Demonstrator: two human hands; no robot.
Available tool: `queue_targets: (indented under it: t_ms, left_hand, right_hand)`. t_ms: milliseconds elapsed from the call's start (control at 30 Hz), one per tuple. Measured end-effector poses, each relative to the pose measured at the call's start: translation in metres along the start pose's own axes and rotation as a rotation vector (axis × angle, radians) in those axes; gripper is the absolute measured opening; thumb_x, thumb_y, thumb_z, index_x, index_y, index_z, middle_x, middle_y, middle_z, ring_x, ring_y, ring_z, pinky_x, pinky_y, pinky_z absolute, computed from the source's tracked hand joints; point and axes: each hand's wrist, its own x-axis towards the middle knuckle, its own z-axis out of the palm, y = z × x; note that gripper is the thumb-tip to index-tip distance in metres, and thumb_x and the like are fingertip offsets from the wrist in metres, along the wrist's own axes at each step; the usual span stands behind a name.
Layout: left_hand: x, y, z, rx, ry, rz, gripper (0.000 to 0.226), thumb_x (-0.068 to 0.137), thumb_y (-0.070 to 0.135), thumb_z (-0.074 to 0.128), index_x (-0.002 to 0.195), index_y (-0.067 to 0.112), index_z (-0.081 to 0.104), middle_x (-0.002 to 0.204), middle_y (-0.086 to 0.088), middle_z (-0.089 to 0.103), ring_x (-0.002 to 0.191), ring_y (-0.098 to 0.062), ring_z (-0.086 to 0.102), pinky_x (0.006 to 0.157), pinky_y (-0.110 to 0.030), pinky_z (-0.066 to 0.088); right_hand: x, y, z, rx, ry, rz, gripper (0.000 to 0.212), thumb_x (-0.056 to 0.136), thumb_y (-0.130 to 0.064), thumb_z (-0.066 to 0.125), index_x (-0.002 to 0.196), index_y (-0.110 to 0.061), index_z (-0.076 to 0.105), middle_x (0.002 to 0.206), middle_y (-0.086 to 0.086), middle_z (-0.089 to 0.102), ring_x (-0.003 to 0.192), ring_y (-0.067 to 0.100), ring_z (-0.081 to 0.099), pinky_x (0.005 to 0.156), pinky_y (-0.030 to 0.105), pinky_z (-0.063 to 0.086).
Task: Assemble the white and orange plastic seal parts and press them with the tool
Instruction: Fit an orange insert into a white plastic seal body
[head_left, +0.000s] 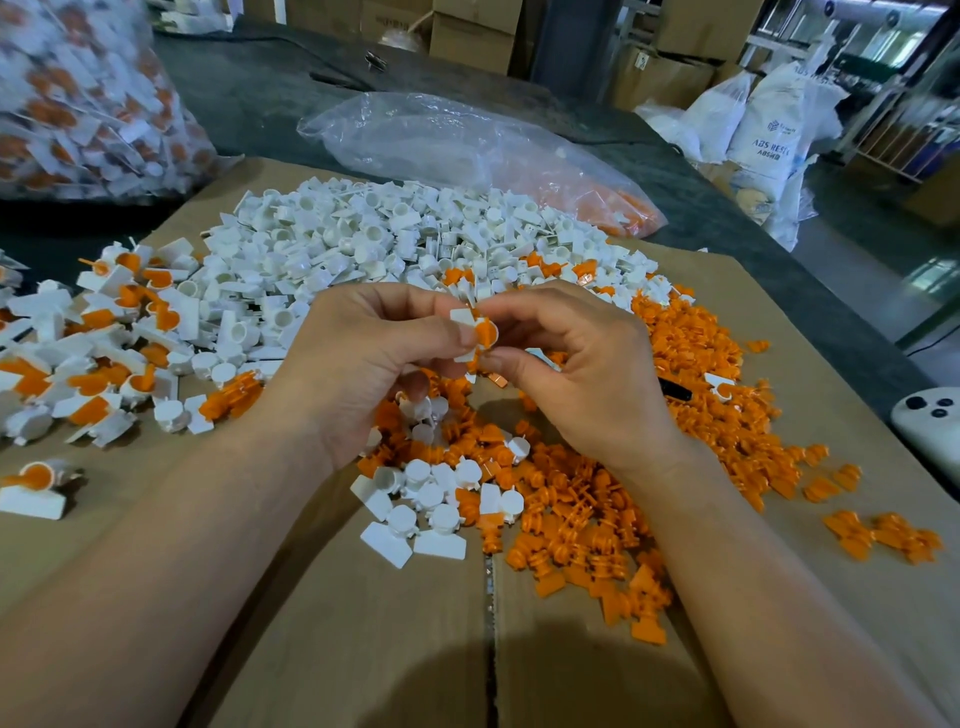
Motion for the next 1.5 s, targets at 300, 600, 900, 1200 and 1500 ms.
queue_targets:
  t_ms: [300, 600, 900, 1200, 1500]
  left_hand:
    - [0.0001, 0.0012, -0.0006, -0.005, 0.005, 0.002, 0.019, 0.065, 0.002, 0.071, 0.054, 0.016, 0.07, 0.053, -0.001, 0.064, 0.045, -0.009, 0.057, 0.039, -0.013, 0.039]
    - [-0.0011, 0.0011, 0.0001, 0.02, 0.004, 0.041, 0.019, 0.071, -0.004, 0.069, 0.061, 0.012, 0.066, 0.051, 0.0, 0.062, 0.044, -0.008, 0.056, 0.041, -0.015, 0.041]
    - [-0.0005, -0.0001, 0.001, 0.034, -0.007, 0.061, 0.024, 0.071, -0.006, 0.068, 0.058, 0.014, 0.069, 0.053, -0.003, 0.064, 0.046, -0.01, 0.057, 0.041, -0.016, 0.043]
    - [-0.0016, -0.0003, 0.0038, 0.026, 0.009, 0.094, 0.02, 0.073, -0.01, 0.065, 0.064, 0.008, 0.065, 0.054, -0.002, 0.065, 0.047, -0.011, 0.06, 0.047, -0.017, 0.049]
    - [0.0007, -0.0018, 0.0031, 0.009, 0.003, 0.113, 0.029, 0.072, -0.01, 0.066, 0.055, 0.014, 0.068, 0.054, -0.004, 0.065, 0.048, -0.013, 0.06, 0.047, -0.019, 0.05]
  right_hand:
    - [-0.0004, -0.0024, -0.0008, -0.037, -0.008, -0.005, 0.034, 0.071, -0.009, 0.074, 0.104, -0.007, 0.067, 0.089, -0.003, 0.06, 0.08, 0.009, 0.059, 0.074, 0.027, 0.052]
    - [0.0009, -0.0006, -0.0005, -0.058, 0.07, -0.127, 0.032, 0.07, -0.013, 0.074, 0.101, -0.006, 0.066, 0.091, -0.004, 0.058, 0.084, 0.006, 0.057, 0.075, 0.015, 0.049]
    - [0.001, -0.0009, -0.001, -0.069, 0.086, -0.132, 0.025, 0.07, -0.009, 0.074, 0.095, -0.005, 0.07, 0.085, -0.004, 0.06, 0.082, 0.009, 0.059, 0.075, 0.012, 0.046]
    - [0.0003, -0.0034, 0.001, -0.087, 0.103, -0.149, 0.026, 0.068, -0.009, 0.074, 0.093, -0.002, 0.07, 0.084, -0.001, 0.063, 0.082, 0.011, 0.059, 0.074, 0.017, 0.048]
    - [0.0009, -0.0044, -0.001, -0.095, 0.095, -0.123, 0.028, 0.069, -0.011, 0.074, 0.095, -0.003, 0.07, 0.086, 0.002, 0.065, 0.082, 0.011, 0.06, 0.074, 0.019, 0.05]
